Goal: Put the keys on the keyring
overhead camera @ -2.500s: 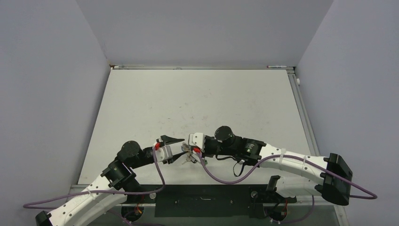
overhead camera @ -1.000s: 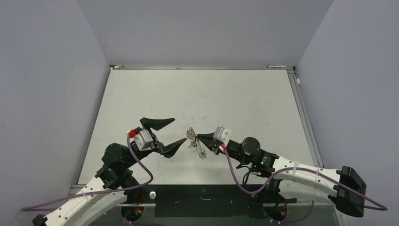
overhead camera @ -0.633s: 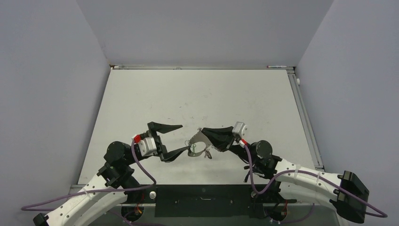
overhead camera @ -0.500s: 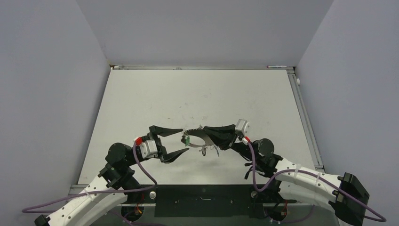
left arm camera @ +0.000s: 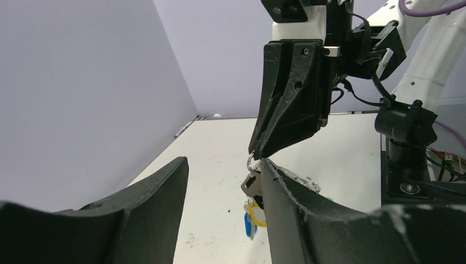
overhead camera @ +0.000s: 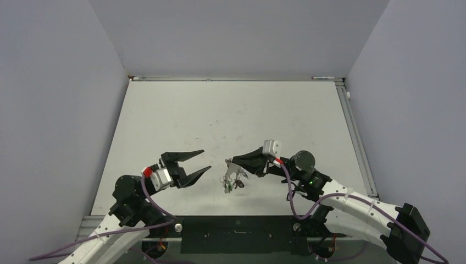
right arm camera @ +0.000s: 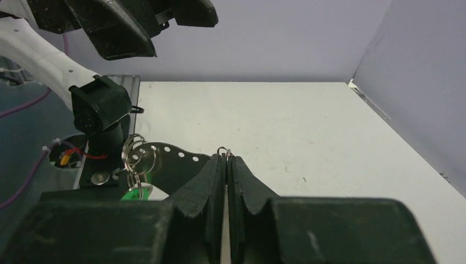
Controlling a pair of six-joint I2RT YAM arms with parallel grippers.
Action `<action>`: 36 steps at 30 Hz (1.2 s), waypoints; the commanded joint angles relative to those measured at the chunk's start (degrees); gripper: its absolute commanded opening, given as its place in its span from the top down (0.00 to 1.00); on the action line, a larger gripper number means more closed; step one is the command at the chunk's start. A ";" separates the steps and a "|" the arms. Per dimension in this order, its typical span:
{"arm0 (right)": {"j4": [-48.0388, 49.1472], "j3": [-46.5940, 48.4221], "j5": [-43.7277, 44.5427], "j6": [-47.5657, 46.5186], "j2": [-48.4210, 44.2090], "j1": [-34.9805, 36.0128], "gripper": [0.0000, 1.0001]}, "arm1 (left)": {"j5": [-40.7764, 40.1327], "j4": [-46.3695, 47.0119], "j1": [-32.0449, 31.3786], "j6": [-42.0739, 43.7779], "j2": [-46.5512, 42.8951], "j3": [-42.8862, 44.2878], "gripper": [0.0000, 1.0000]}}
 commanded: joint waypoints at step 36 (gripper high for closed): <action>7.87 5.63 -19.60 3.19 5.65 -2.05 0.95 | 12.70 5.78 -0.23 -7.57 13.44 0.22 0.68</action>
